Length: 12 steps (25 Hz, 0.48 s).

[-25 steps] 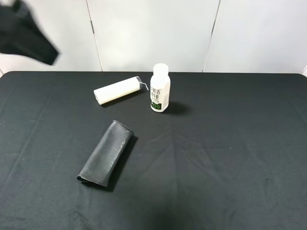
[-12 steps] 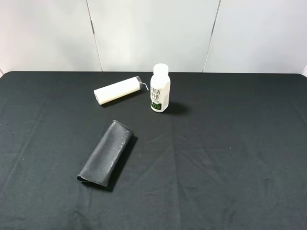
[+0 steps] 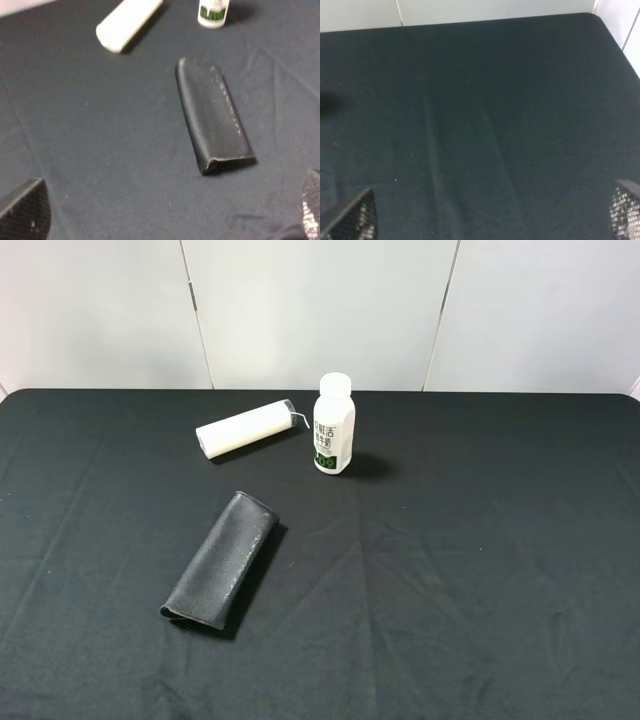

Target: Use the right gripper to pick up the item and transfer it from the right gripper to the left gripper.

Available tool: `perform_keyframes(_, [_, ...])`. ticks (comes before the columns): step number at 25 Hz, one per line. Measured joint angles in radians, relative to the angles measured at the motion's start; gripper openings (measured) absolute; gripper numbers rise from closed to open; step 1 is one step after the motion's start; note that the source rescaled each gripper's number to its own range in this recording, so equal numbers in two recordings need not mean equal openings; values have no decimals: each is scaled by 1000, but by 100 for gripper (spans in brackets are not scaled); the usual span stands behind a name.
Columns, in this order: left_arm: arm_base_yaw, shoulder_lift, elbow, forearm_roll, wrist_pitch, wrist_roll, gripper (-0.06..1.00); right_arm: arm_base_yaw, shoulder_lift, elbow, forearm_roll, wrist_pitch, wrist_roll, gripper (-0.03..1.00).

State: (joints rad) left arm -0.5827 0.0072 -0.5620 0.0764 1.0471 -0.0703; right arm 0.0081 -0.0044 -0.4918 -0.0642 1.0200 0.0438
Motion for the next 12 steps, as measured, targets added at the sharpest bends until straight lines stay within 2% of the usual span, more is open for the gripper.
perform_keyframes(12, [0,-13,65,11,2,-2,99,0,0,0,0,0,0,100])
